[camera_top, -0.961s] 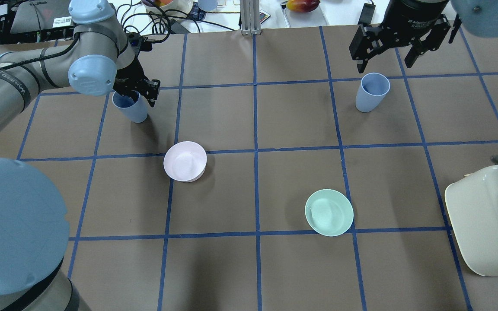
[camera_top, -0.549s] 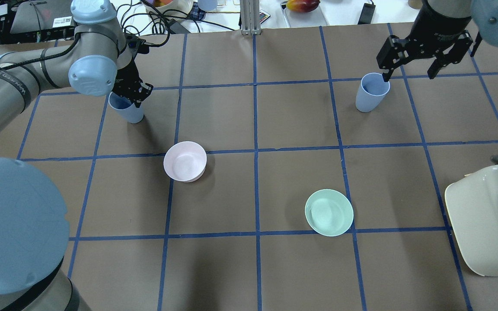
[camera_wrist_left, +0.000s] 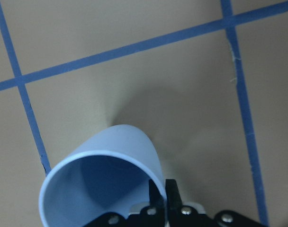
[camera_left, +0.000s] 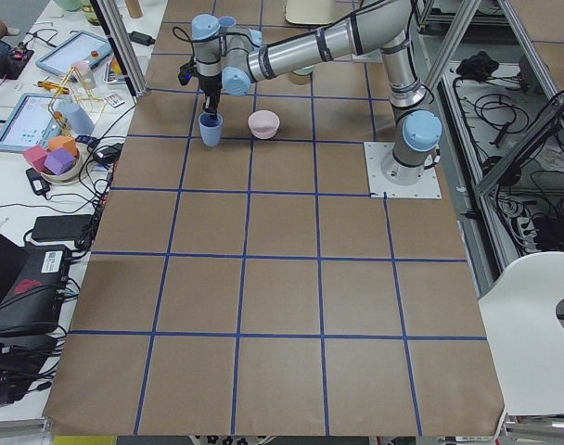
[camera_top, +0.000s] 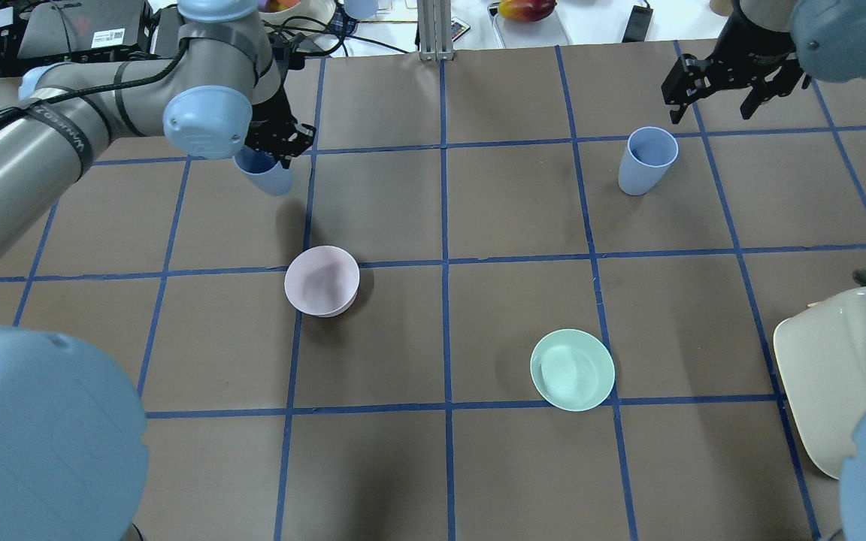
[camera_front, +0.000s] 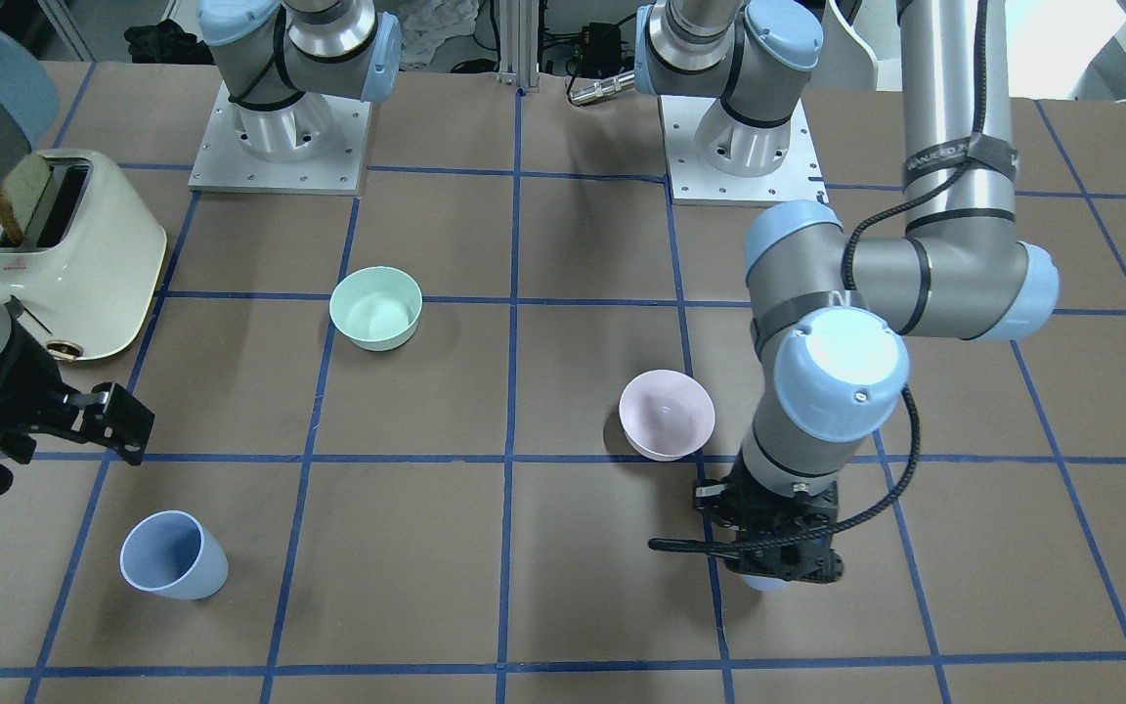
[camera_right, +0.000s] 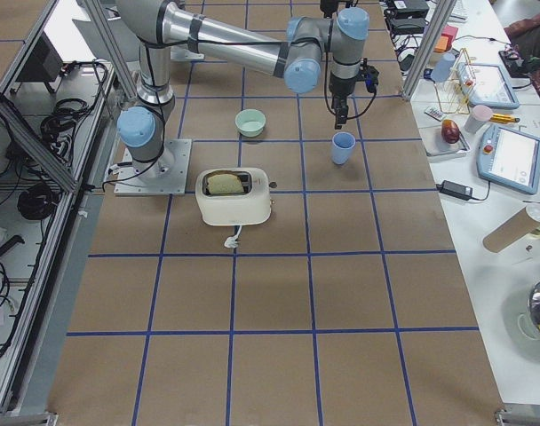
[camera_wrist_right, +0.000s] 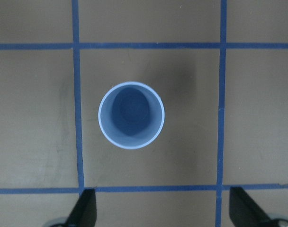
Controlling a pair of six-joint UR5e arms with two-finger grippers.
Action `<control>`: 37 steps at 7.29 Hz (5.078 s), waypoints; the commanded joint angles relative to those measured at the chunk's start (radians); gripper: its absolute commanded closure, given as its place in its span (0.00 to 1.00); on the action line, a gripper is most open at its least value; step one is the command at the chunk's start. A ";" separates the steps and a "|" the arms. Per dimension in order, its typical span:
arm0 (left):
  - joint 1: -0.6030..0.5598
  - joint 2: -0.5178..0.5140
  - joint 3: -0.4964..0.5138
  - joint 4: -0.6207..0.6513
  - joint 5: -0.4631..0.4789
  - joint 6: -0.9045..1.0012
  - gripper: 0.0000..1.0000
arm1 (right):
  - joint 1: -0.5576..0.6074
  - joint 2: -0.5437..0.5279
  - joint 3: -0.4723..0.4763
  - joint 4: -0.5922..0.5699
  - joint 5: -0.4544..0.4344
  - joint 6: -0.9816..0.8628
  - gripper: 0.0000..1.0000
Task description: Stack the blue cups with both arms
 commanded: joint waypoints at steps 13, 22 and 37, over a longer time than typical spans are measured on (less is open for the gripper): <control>-0.314 -0.063 0.048 -0.056 -0.180 -0.285 0.00 | -0.002 0.239 -0.054 -0.062 0.006 0.005 0.89; -0.113 0.396 0.008 -0.529 -0.124 -0.211 0.06 | 0.240 0.089 -0.066 -0.028 0.028 0.252 1.00; 0.102 0.488 -0.015 -0.479 -0.112 0.036 0.00 | 0.447 -0.034 0.116 -0.108 0.043 0.465 1.00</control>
